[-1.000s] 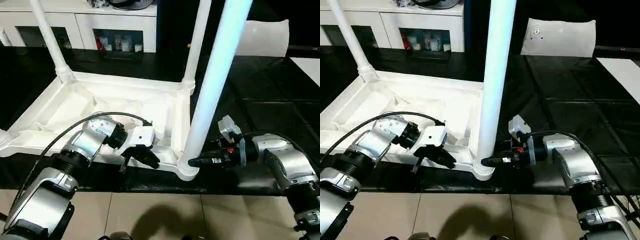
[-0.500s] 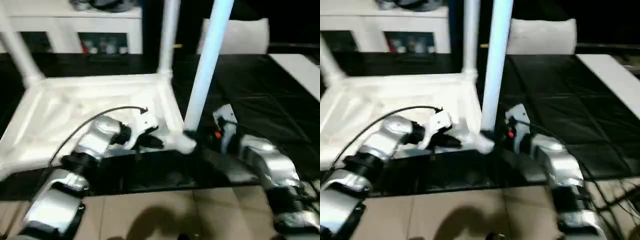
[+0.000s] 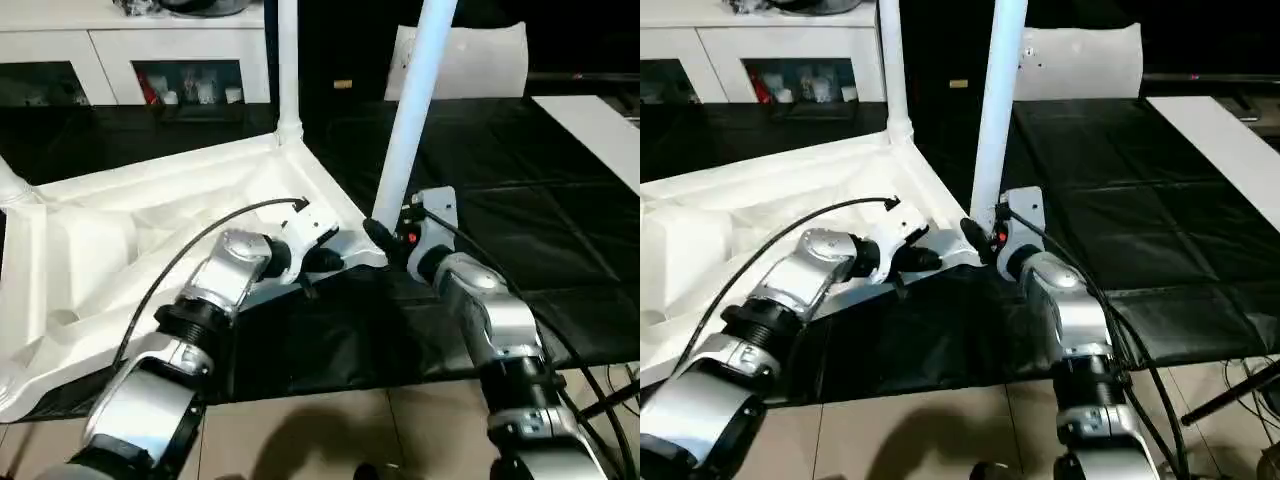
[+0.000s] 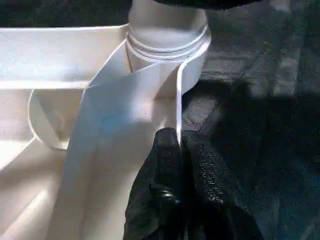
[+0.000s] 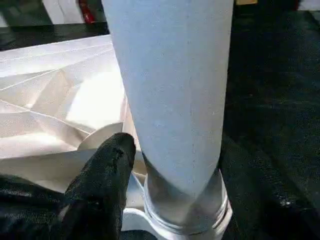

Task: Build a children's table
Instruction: Rotate leg to tighten

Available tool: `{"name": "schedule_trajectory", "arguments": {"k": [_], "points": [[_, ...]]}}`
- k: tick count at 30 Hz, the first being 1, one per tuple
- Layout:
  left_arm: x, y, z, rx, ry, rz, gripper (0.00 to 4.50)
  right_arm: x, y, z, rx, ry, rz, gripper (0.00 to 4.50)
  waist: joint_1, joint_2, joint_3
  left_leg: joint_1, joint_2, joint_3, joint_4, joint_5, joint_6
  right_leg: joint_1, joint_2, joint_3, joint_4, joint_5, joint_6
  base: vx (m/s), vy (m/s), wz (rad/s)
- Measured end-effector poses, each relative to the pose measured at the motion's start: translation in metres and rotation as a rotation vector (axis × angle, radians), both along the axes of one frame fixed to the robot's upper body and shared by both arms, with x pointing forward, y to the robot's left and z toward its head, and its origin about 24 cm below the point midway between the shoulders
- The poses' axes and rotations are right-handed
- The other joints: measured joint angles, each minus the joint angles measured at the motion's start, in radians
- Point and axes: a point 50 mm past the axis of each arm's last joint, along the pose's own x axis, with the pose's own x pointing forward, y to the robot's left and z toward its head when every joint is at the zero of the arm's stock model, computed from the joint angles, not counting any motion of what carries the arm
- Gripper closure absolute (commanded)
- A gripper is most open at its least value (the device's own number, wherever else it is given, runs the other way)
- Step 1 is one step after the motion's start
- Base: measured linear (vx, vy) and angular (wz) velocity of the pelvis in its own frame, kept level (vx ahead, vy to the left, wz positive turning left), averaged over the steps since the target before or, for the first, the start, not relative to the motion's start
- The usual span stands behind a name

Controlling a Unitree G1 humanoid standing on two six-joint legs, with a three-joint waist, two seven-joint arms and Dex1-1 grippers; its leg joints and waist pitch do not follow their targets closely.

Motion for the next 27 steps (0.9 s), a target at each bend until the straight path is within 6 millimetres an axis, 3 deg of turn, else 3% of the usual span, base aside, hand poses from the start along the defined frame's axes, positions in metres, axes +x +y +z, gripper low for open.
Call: {"name": "schedule_trajectory", "arguments": {"k": [6, 11, 15, 24, 25, 27], "points": [[-0.006, 0.013, 0.001, 0.047, -0.02, -0.141, 4.5, -0.016, -0.016, -0.01, -0.042, -0.001, 0.138, 0.88, 0.009, 0.0, 0.0, 0.002, 0.0, 0.004, 0.003, 0.0, -0.001, -0.002, 0.0, 0.005, 0.004, -0.002, 0.002, 0.0, 0.0, 0.0], [-0.013, 0.03, 0.002, 0.098, -0.037, -0.299, 4.5, -0.031, -0.041, -0.006, -0.12, -0.024, 0.323, 0.51, 0.027, 0.0, 0.0, 0.004, 0.0, 0.004, 0.007, -0.001, -0.003, 0.0, -0.001, 0.005, 0.006, -0.001, 0.003, 0.0, 0.0, 0.0], [-0.015, 0.04, 0.002, 0.113, -0.035, -0.358, 4.5, -0.036, -0.043, -0.002, -0.141, -0.036, 0.428, 0.08, 0.033, 0.0, 0.0, 0.004, -0.002, 0.004, 0.009, -0.001, -0.005, 0.001, -0.001, 0.009, 0.008, -0.001, 0.004, 0.0, 0.0, 0.0], [-0.014, 0.041, 0.003, 0.106, 0.004, -0.351, 4.5, -0.04, -0.04, -0.001, -0.141, -0.04, 0.54, 0.01, 0.034, 0.0, 0.0, 0.003, -0.002, 0.004, 0.009, -0.001, -0.005, 0.001, 0.0, 0.009, 0.008, -0.001, 0.004, 0.0, 0.0, 0.0], [-0.013, 0.041, 0.002, 0.104, 0.009, -0.345, 4.07, -0.041, -0.04, -0.001, -0.138, -0.041, 0.55, 0.0, 0.034, 0.0, 0.0, 0.004, -0.002, 0.004, 0.01, -0.001, -0.005, 0.001, 0.0, 0.009, 0.008, -0.001, 0.004, 0.0, 0.0, 0.0], [-0.012, 0.039, 0.001, 0.101, 0.009, -0.334, 3.97, -0.042, -0.038, -0.002, -0.142, -0.04, 0.575, 0.0, 0.036, 0.0, 0.0, 0.004, -0.002, 0.004, 0.011, -0.001, -0.005, 0.002, 0.0, 0.009, 0.008, -0.001, 0.004, 0.0, 0.0, 0.0]]}}
